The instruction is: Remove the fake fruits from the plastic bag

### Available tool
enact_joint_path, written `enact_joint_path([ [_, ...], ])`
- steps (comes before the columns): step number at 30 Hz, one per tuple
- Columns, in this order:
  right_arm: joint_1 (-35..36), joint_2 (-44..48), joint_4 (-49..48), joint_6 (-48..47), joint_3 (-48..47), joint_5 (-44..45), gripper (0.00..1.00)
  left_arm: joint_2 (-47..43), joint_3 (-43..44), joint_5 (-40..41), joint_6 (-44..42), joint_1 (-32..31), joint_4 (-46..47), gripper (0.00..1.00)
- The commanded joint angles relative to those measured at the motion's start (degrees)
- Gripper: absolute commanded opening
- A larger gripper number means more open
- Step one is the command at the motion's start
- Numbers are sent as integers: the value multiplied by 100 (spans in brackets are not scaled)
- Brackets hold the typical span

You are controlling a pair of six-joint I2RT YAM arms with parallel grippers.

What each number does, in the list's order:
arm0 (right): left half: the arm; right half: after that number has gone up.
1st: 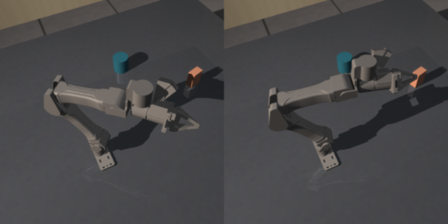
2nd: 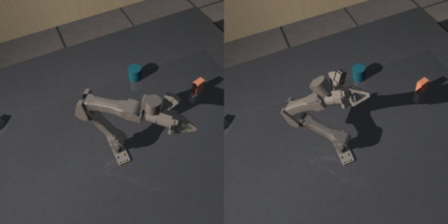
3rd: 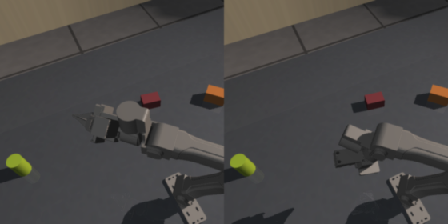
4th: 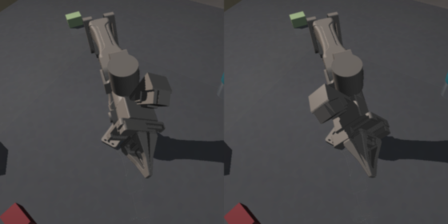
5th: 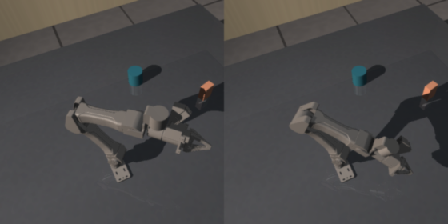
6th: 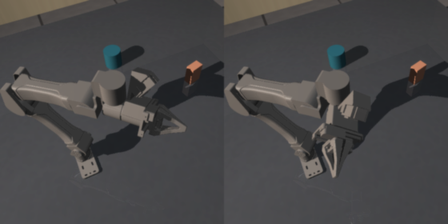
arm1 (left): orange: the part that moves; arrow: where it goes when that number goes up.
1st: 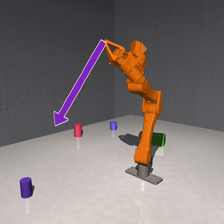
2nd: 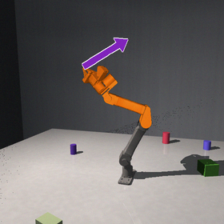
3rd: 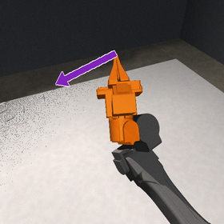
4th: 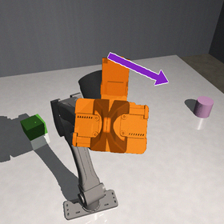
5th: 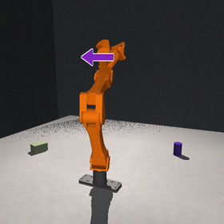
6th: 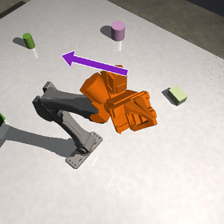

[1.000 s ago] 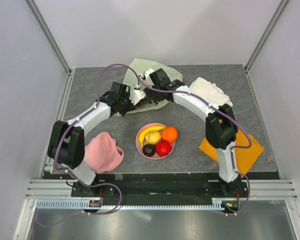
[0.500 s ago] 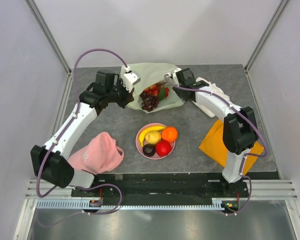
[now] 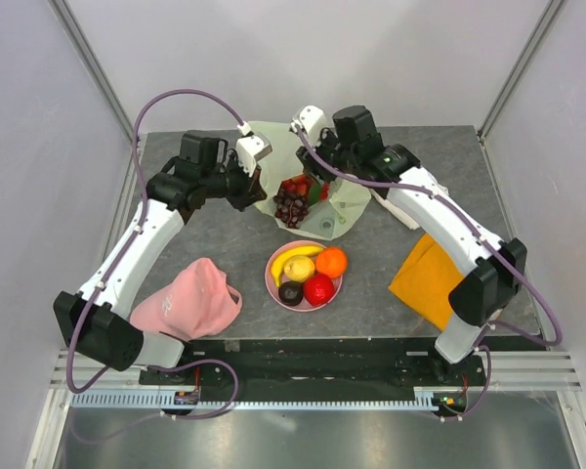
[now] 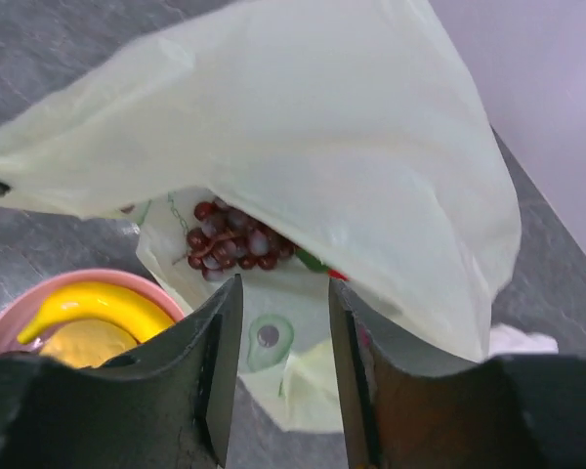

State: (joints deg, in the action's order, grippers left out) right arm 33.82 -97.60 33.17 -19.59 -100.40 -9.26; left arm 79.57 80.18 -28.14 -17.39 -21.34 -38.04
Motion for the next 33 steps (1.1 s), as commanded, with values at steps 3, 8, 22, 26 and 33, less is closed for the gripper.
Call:
enact_joint_path([
  [3,-113,-1320,-74,325,-497,1,41,-64,445,-341,473,7,-28,2],
  [8,-130,-1832,-73,316,-946,301,34,67,621,-508,807,16,-19,1],
  [22,-96,-1957,-320,659,-1720,468,42,278,779,-632,1123,16,51,2],
  [26,-7,-1325,-486,168,-932,1625,30,357,894,-561,1431,16,130,2],
  [33,-543,-480,-418,-140,-217,949,7,401,955,-499,1615,51,245,2],
])
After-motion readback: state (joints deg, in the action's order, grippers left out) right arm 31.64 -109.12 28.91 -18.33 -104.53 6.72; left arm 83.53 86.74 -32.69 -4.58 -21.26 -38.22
